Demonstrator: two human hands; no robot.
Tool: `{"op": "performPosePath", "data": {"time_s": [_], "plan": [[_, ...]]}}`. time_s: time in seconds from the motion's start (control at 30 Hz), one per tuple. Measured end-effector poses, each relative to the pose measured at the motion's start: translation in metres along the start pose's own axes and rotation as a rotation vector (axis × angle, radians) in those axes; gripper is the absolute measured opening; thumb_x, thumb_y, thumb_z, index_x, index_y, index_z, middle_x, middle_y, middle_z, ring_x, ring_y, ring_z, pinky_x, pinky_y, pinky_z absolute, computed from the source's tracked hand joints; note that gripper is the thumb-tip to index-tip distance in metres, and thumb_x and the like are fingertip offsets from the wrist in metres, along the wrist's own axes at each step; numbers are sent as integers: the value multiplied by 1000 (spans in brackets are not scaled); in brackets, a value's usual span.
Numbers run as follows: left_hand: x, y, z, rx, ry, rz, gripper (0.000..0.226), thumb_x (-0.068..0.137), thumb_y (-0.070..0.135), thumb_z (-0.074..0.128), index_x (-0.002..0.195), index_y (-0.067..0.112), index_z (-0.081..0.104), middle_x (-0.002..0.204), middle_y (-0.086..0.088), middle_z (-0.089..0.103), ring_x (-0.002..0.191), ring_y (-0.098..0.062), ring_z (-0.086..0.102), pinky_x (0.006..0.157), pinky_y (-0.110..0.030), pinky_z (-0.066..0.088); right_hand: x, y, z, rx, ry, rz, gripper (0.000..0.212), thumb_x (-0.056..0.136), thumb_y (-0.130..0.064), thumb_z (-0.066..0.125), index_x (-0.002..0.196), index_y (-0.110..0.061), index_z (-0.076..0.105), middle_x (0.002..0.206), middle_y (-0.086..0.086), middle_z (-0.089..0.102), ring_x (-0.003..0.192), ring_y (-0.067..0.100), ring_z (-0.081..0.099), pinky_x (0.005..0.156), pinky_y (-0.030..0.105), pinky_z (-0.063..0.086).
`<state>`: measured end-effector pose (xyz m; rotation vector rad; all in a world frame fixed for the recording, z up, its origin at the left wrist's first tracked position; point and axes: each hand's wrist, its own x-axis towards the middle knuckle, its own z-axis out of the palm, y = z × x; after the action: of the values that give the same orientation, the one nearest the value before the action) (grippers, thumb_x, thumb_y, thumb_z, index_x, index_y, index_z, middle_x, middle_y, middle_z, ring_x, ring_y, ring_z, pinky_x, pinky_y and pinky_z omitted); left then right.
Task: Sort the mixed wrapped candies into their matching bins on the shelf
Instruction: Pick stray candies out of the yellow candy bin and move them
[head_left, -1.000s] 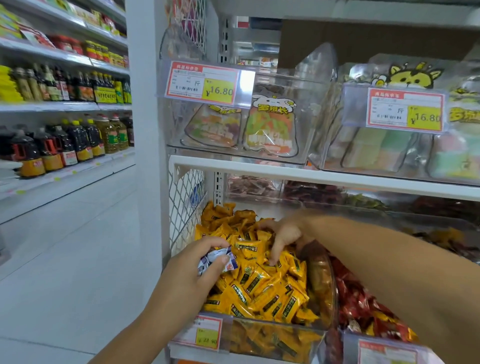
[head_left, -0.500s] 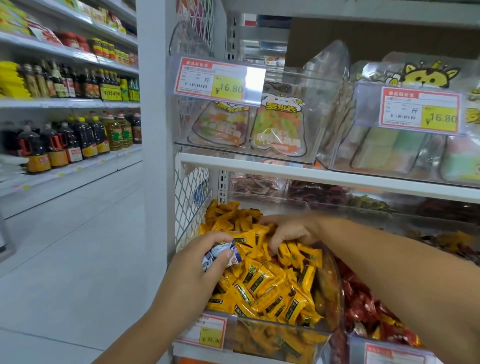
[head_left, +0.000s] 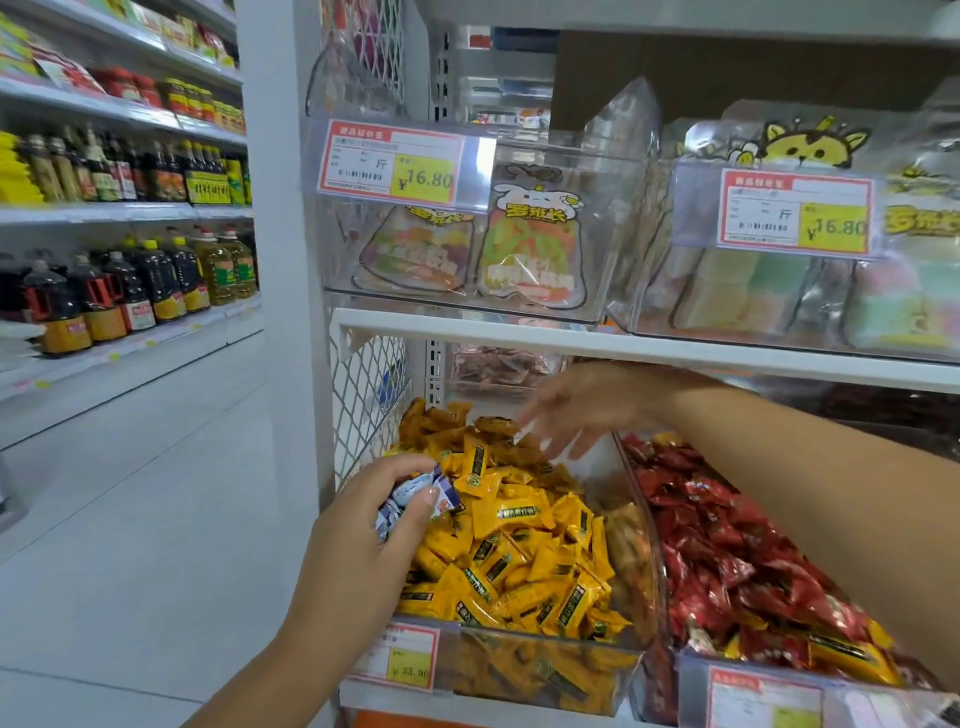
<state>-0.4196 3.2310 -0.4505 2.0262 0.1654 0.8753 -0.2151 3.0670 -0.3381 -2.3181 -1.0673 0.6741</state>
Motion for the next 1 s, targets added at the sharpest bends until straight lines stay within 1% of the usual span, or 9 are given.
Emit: {"op": "performPosePath", "data": {"time_s": [0.13, 0.2, 0.27, 0.33, 0.43, 0.6, 0.73, 0.87, 1.0], "plan": [[0, 1, 1, 38, -20, 27, 18, 85, 47, 50, 102, 53, 56, 105, 33, 57, 97, 4, 57, 77, -23, 47, 15, 9, 14, -588, -150, 187, 43, 90, -11, 62, 132, -19, 56, 122, 1, 61, 101, 10, 60, 84, 24, 48], [1, 2, 2, 53, -28, 37, 18, 85, 48, 49, 101, 51, 57, 106, 34, 55, 98, 6, 55, 76, -21, 46, 32, 8, 30, -626, -284, 301, 61, 91, -7, 61, 146, -15, 36, 126, 3, 56, 98, 3, 62, 79, 21, 49], [2, 1, 2, 68, -32, 43, 19, 86, 48, 49, 102, 49, 57, 105, 33, 56, 98, 6, 55, 75, -19, 45, 49, 14, 48, -639, -390, 394, 73, 91, -9, 61, 151, -11, 19, 149, 12, 37, 130, 21, 47, 101, 32, 42], [2, -1, 2, 72, -31, 39, 18, 86, 47, 49, 102, 49, 57, 105, 33, 56, 98, 7, 55, 75, -17, 44, 62, 25, 60, -630, -378, 427, 86, 90, -17, 64, 153, -13, 6, 158, 13, 19, 141, 31, 29, 111, 43, 34], [2, 1, 3, 60, -26, 36, 18, 85, 47, 50, 102, 51, 57, 106, 35, 55, 100, 7, 55, 76, -16, 44, 68, 33, 63, -514, -344, 420, 101, 85, -20, 70, 153, -19, -5, 160, 10, 11, 144, 31, 22, 111, 44, 33], [-1, 1, 3, 61, 37, 47, 19, 86, 46, 50, 104, 49, 57, 109, 34, 55, 103, 7, 54, 76, -10, 42, 62, 34, 63, -259, -309, 397, 102, 82, -6, 71, 154, -21, 1, 159, 9, 16, 143, 31, 25, 110, 46, 35], [-1, 6, 0, 49, 95, 41, 21, 84, 47, 49, 103, 49, 57, 109, 38, 53, 103, 12, 52, 75, -1, 39, 56, 31, 60, -30, -206, 333, 99, 59, -13, 84, 144, -26, 36, 145, 11, 45, 129, 34, 47, 100, 53, 45], [0, 8, -5, 56, 116, 40, 18, 87, 41, 53, 103, 49, 56, 111, 39, 51, 103, 14, 51, 76, 1, 37, 46, 20, 59, 427, -147, 176, 74, 78, 11, 64, 136, -28, 43, 130, 13, 59, 111, 37, 61, 83, 51, 55], [-1, 9, -10, 65, 146, 35, 20, 90, 33, 58, 104, 46, 58, 103, 30, 59, 101, 13, 52, 74, 2, 38, 27, -1, 62, 454, -175, -10, 56, 82, 14, 59, 118, -30, 59, 115, 5, 64, 97, 24, 65, 78, 39, 57]]}}
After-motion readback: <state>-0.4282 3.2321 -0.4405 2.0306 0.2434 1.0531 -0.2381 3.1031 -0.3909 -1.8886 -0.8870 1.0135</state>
